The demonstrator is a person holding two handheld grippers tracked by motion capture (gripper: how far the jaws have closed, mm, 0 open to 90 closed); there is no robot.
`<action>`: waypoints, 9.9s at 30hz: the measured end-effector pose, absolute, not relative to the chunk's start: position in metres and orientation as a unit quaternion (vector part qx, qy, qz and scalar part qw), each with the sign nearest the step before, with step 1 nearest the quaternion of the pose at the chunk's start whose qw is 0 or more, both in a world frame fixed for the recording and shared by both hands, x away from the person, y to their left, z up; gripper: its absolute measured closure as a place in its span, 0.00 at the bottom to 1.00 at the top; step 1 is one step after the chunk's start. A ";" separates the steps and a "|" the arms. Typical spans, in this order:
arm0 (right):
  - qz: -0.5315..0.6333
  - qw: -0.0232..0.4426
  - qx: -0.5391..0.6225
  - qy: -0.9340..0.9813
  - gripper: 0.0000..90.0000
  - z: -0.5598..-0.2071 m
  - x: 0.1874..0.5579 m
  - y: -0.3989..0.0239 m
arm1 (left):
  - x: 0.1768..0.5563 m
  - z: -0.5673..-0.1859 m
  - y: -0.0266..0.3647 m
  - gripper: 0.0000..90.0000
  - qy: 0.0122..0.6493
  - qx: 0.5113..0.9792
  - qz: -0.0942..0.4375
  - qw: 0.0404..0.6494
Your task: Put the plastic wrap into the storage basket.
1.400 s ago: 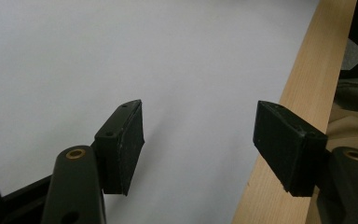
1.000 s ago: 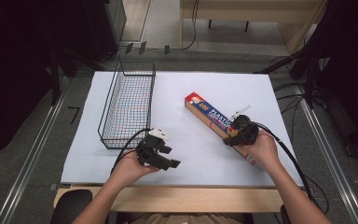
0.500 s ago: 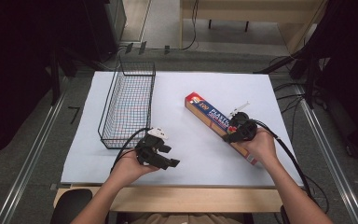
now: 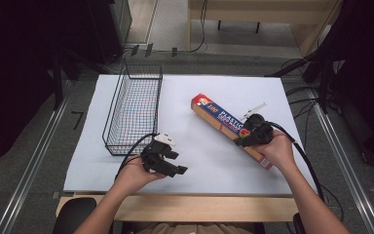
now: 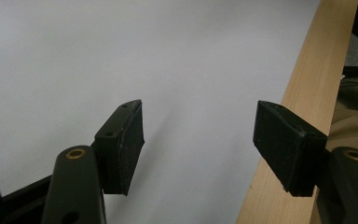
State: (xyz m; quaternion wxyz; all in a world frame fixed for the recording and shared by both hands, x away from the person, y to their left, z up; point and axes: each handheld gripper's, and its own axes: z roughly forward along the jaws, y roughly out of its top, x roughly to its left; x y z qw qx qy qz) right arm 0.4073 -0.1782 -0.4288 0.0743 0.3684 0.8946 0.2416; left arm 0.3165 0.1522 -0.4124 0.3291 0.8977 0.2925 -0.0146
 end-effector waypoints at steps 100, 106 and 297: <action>0.246 -0.013 0.009 0.969 0.46 -0.401 0.330 -0.120 | 0.322 -0.399 0.059 0.44 0.042 0.981 -0.013 0.188; 0.246 -0.020 0.009 0.969 0.46 -0.401 0.329 -0.120 | 0.320 -0.398 0.059 0.45 0.042 0.981 -0.008 0.188; 0.320 0.088 0.229 0.915 0.23 -0.448 0.348 -0.173 | 0.483 -0.368 0.246 0.44 0.669 0.713 0.129 0.166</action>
